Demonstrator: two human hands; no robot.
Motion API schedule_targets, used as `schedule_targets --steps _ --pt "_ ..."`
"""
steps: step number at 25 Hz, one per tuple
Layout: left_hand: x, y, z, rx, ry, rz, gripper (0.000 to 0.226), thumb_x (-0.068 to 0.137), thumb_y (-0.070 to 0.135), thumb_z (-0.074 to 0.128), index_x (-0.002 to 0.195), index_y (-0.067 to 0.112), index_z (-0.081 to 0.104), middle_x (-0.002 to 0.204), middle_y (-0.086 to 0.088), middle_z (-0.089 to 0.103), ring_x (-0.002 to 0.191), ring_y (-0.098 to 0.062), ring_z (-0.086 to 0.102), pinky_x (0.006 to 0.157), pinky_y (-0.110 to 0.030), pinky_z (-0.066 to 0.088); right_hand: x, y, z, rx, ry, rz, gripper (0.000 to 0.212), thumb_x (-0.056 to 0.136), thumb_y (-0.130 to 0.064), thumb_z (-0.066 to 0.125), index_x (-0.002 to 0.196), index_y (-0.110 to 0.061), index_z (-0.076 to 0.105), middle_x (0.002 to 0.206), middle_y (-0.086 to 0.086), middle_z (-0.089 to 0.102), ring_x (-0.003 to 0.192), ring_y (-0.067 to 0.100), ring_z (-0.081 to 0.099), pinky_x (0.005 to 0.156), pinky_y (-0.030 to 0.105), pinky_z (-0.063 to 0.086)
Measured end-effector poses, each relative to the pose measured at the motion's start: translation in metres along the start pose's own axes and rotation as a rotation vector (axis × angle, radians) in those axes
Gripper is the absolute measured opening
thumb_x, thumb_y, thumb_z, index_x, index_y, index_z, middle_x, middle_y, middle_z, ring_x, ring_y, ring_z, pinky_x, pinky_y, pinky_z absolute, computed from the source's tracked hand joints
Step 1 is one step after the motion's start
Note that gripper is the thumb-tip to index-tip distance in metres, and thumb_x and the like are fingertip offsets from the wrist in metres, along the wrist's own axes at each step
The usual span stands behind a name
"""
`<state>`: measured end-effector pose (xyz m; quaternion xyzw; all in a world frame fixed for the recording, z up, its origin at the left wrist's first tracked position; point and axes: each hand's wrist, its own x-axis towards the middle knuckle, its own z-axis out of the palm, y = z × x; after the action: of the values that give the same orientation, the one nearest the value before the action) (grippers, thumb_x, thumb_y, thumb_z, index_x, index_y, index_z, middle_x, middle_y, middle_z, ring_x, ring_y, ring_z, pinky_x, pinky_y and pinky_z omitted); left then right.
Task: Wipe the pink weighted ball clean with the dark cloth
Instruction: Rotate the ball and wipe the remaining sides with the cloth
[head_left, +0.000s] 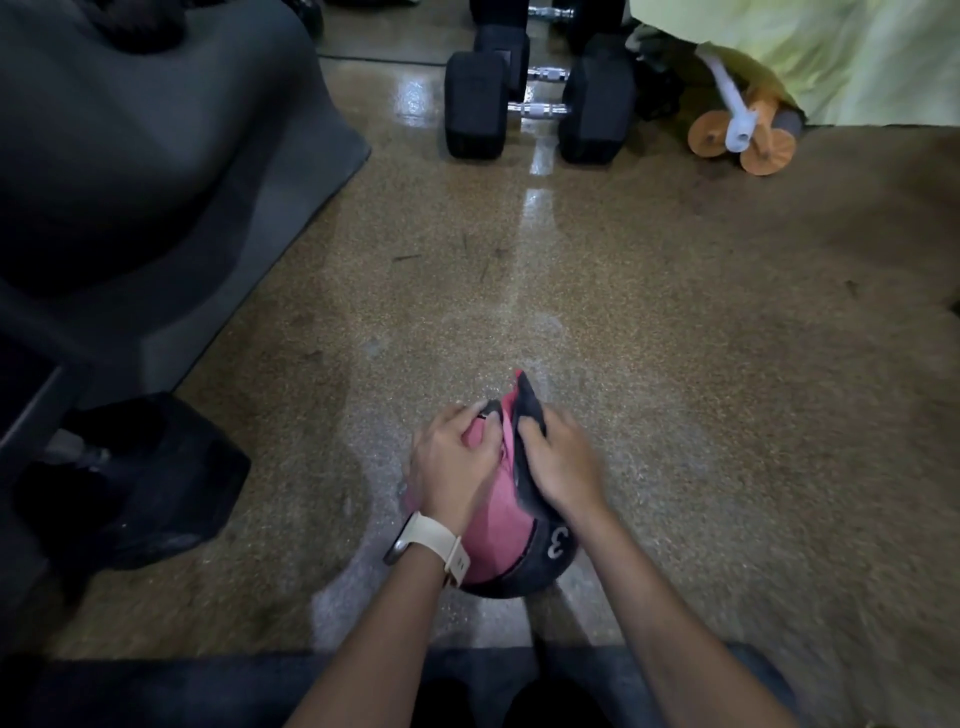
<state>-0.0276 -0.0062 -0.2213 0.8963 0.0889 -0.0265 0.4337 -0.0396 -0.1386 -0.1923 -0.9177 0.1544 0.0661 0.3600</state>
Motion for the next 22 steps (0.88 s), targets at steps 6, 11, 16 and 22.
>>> schedule_targets --steps 6,11,16,22 --pt "0.004 0.006 0.004 -0.01 0.025 -0.004 0.063 0.079 0.07 0.035 0.118 0.04 0.072 0.126 0.013 0.07 0.12 -0.021 0.063 0.102 -0.047 0.05 -0.079 0.0 0.025 -0.178 0.246 -0.197 0.056 0.094 -0.045 0.026 0.143 -0.025 0.043 0.151 0.001 0.04 0.141 0.029 0.029 0.115 0.048 0.019" --pt "0.0 0.004 0.006 0.022 0.022 0.001 0.06 0.08 0.068 0.037 0.121 0.042 0.071 0.132 0.013 0.068 0.125 -0.019 0.06 0.104 -0.048 0.049 0.019 -0.009 -0.006 0.005 -0.061 0.035 0.038 0.093 -0.039 0.031 0.099 -0.017 0.062 0.108 0.006 0.064 0.106 0.03 0.059 0.091 0.046 0.047" --pt "0.004 0.002 0.004 -0.049 0.027 -0.013 0.063 0.078 0.074 0.037 0.117 0.041 0.073 0.129 0.015 0.069 0.125 -0.017 0.061 0.106 -0.047 0.048 -0.078 -0.004 0.029 -0.167 0.223 -0.19 0.055 0.093 -0.042 0.027 0.144 -0.025 0.04 0.152 -0.007 0.037 0.143 0.021 0.026 0.115 0.048 0.016" --pt "0.001 0.004 0.0 -0.06 0.034 -0.051 0.061 0.077 0.068 0.035 0.12 0.043 0.071 0.126 0.017 0.069 0.119 -0.019 0.063 0.101 -0.047 0.051 0.002 -0.019 0.005 -0.123 -0.02 -0.123 0.053 0.09 -0.045 0.022 0.124 -0.023 0.054 0.132 -0.002 0.056 0.129 0.024 0.046 0.103 0.053 0.037"
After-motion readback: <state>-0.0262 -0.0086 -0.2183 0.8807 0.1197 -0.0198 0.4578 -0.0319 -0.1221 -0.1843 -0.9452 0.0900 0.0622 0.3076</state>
